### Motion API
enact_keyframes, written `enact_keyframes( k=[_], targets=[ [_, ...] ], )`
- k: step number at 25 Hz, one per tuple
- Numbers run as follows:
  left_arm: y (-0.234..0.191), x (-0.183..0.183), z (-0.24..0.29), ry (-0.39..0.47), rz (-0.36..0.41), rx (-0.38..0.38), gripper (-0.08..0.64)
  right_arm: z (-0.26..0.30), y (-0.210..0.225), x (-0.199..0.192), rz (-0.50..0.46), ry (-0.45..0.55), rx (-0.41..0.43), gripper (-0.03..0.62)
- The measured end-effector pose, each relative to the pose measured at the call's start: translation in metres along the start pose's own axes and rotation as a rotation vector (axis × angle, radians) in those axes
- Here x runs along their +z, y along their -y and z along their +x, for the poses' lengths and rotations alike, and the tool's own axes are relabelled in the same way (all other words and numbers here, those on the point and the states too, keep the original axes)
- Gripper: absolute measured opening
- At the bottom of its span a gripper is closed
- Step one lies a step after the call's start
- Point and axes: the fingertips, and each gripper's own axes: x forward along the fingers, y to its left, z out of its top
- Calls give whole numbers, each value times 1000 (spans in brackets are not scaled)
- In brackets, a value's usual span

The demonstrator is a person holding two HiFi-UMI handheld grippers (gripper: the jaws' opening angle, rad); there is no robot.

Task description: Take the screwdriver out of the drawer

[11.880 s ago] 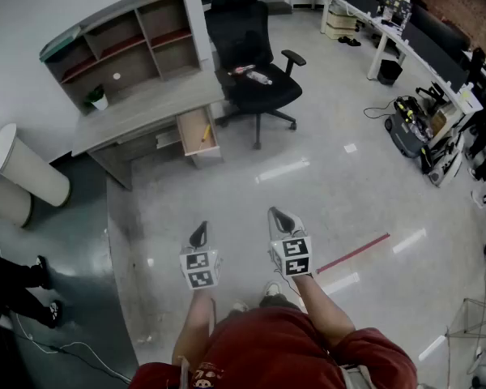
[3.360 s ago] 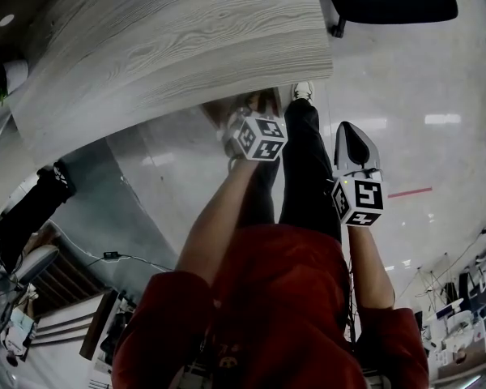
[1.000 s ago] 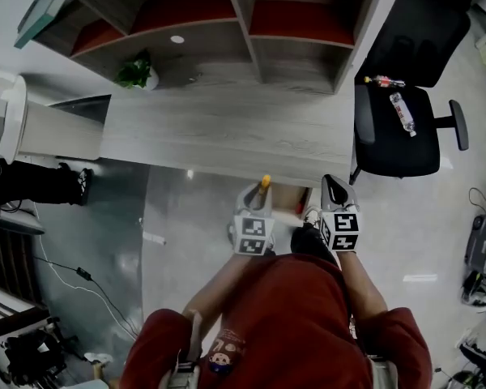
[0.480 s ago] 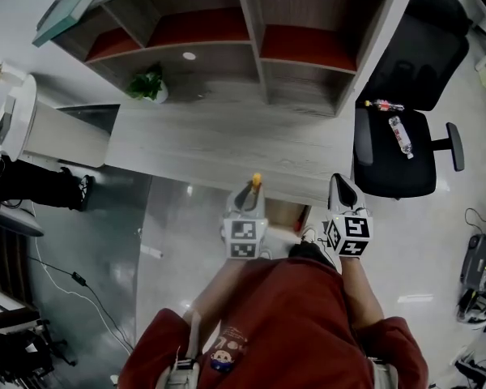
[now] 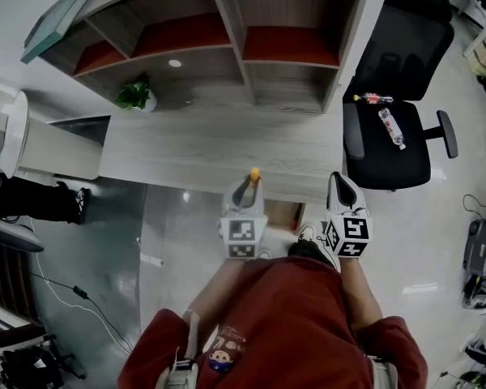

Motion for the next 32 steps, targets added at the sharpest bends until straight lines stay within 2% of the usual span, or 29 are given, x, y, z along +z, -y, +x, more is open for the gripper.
enact_keyframes(
  k=[32],
  targets=[
    [15,6,-9,16,1,-34,66,-23,-5,-9,4,-4,-10,2]
  ],
)
